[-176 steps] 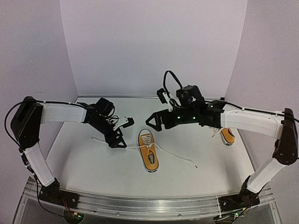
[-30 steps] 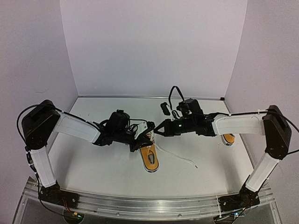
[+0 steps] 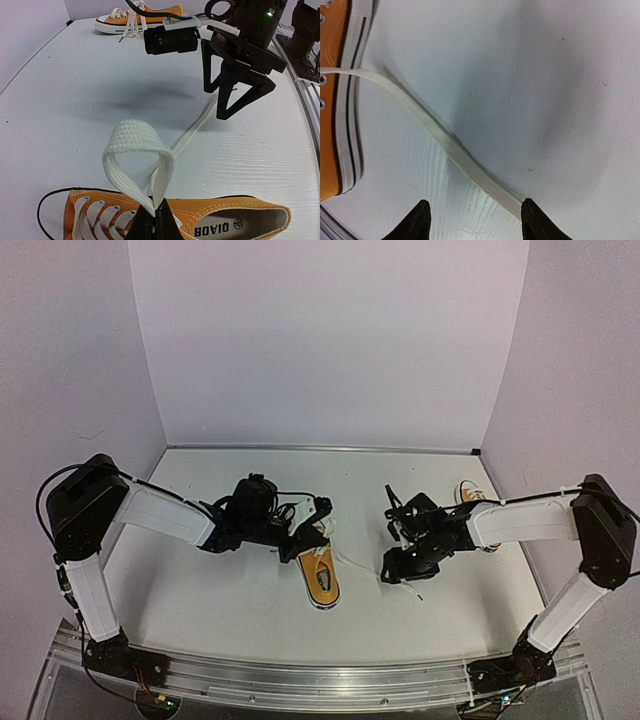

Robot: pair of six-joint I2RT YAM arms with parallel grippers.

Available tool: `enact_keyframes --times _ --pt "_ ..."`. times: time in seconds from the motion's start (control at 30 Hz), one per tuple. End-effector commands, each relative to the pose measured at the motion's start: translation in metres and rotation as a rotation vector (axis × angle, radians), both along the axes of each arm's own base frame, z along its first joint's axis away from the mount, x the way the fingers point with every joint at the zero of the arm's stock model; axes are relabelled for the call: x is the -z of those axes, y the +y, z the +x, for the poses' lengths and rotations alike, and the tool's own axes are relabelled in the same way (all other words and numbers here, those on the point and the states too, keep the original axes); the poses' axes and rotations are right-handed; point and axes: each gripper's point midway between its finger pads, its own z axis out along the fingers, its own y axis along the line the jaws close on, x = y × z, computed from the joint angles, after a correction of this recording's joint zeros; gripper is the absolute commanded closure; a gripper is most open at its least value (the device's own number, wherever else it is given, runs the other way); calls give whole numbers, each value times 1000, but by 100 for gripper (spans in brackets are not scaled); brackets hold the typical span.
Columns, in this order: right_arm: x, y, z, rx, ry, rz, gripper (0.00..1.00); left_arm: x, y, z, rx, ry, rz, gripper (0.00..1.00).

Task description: Tie the shoes

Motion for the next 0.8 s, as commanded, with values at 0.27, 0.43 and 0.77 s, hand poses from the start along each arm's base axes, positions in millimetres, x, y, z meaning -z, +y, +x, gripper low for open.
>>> enact_keyframes --times 0.27,0.43,0.77 --pt "36 -13 -1 -55 39 -186 87 -25 -9 1 32 -86 -81 100" --pt "-12 16 56 -57 -108 -133 100 -24 -8 -4 53 -104 -107 100" --pt "-155 127 154 -205 -355 256 100 -18 -1 -14 70 -222 -99 100"
